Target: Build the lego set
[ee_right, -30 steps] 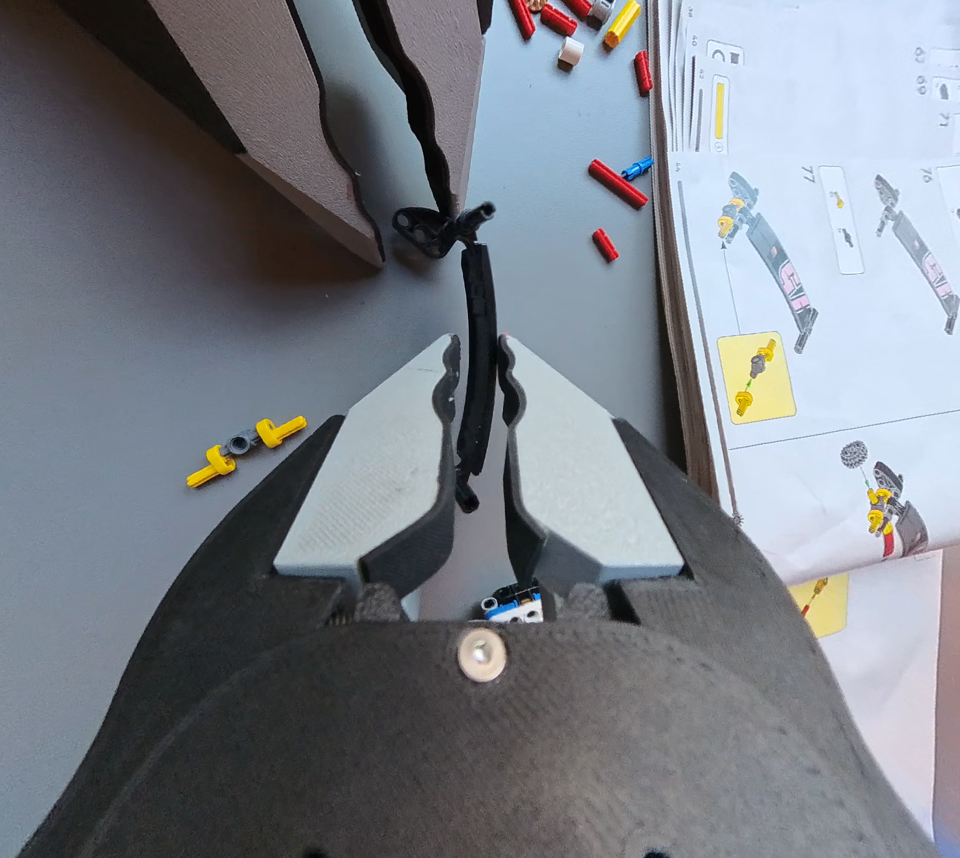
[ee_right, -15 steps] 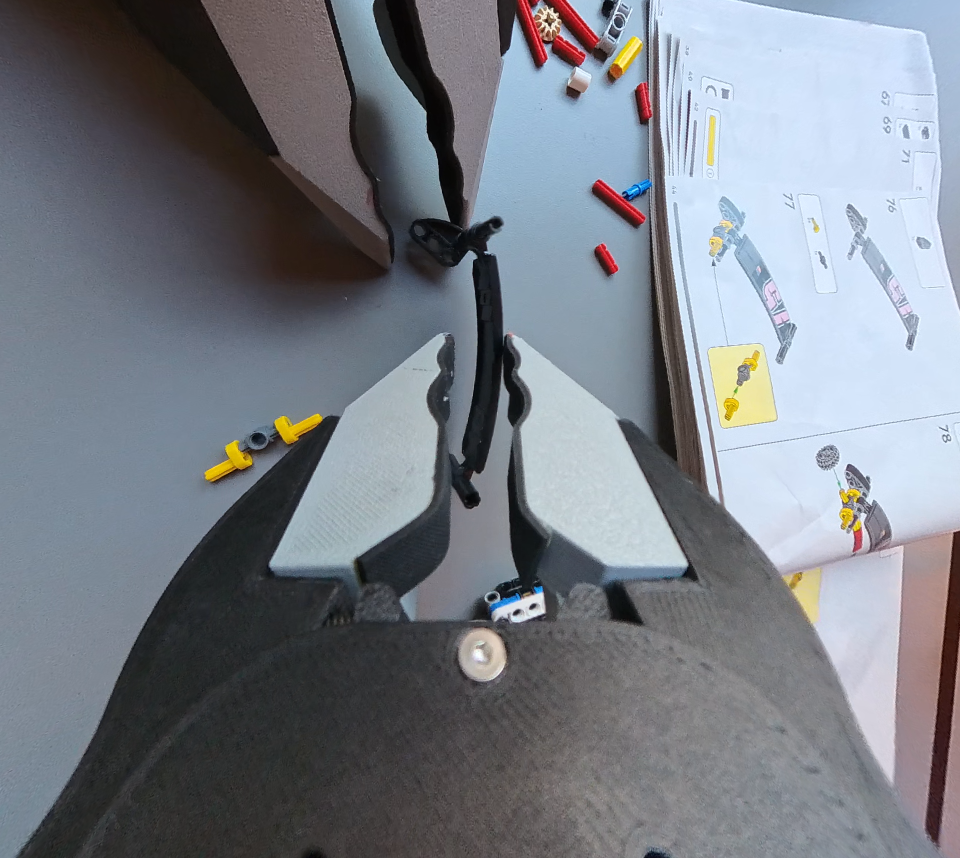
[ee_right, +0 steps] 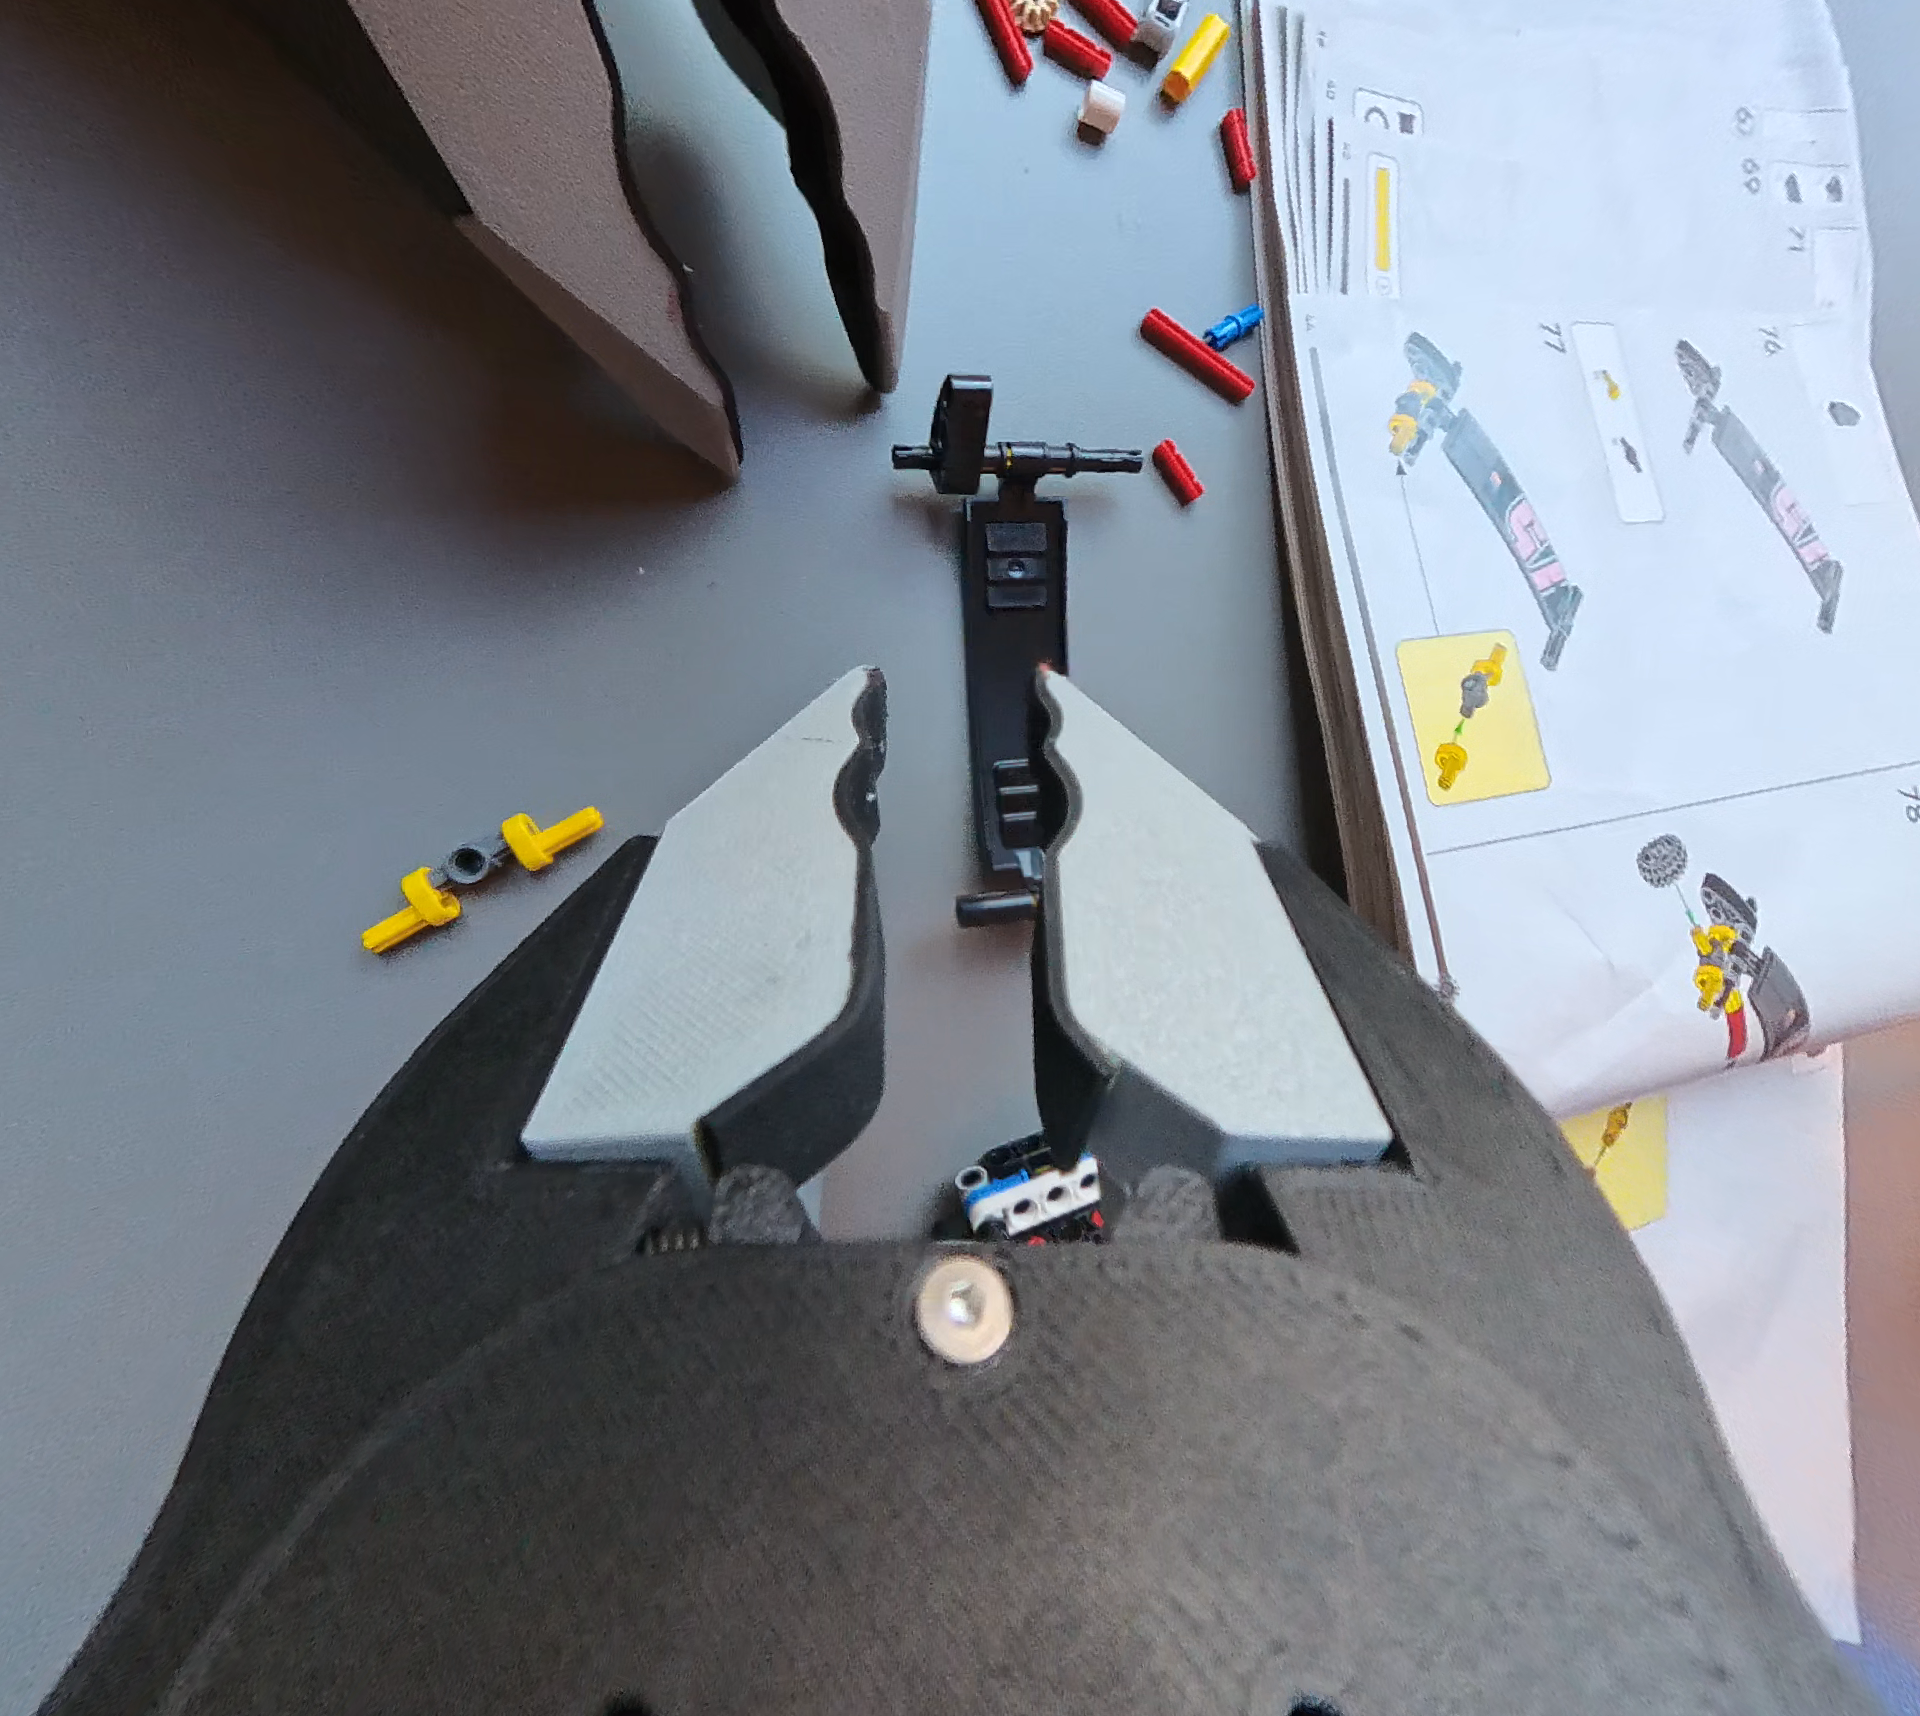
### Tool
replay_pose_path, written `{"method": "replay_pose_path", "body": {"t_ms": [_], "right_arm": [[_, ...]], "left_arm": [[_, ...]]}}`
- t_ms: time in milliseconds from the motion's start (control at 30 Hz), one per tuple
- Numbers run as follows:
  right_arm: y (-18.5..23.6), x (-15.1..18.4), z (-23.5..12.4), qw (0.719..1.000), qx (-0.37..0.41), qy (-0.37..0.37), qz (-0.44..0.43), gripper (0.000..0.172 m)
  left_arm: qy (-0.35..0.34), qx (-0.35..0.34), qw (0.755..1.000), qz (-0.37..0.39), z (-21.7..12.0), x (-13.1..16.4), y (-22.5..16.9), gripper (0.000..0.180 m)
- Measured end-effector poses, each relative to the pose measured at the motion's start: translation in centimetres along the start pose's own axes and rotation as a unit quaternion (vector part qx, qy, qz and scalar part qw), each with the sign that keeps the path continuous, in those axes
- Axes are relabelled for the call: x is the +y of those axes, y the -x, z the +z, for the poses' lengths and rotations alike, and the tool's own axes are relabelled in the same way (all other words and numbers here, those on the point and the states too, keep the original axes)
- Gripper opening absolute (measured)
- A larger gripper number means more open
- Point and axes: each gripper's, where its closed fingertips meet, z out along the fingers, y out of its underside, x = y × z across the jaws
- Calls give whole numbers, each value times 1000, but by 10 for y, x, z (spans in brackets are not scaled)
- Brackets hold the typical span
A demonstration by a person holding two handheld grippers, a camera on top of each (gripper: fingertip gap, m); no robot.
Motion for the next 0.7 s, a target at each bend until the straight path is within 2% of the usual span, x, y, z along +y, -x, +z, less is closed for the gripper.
{"method": "replay_pose_path", "body": {"t_ms": [433,700], "right_arm": [[-9,-7,-15,996,37,-68,33,25],[-11,-43,-40,971,69,-225,47,23]], "left_arm": [[-37,-13,999,-36,-4,4,4,29],[-47,-45,997,-31,-9,9,4,46]]}}
